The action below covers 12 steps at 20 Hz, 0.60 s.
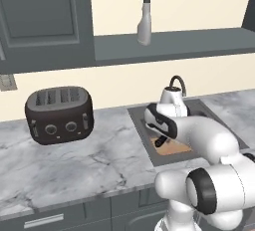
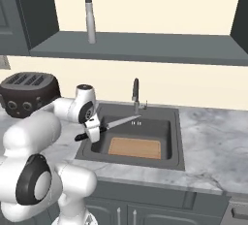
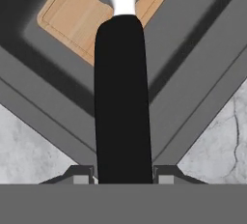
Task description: Move the cutting board and knife to the sink. Then move spray from the shelves to the counter.
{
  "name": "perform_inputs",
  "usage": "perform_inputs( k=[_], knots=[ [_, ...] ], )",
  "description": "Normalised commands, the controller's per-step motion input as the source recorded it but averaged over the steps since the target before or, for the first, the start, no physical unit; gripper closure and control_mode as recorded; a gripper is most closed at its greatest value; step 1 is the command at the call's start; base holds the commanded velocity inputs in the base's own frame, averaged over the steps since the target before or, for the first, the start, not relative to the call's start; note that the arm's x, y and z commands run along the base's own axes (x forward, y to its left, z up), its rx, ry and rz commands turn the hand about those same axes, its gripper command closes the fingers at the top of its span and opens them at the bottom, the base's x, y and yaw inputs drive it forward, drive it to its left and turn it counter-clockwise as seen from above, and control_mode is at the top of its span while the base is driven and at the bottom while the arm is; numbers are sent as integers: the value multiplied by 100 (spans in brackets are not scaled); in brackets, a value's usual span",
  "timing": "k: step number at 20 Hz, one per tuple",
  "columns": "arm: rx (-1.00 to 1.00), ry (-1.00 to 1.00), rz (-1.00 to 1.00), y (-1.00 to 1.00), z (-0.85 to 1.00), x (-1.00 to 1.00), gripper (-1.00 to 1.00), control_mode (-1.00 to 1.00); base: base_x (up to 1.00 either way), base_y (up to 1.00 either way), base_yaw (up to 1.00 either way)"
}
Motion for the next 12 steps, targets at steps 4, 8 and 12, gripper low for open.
perform_inputs(
  k=[4, 8, 12],
  knots=[
    [4, 0, -5, 0, -17, 18, 100, -100, 0, 0, 0],
    [2, 0, -4, -6, -15, 17, 100, -100, 0, 0, 0],
    [0, 0, -4, -13, -12, 10, 100, -100, 0, 0, 0]
  ],
)
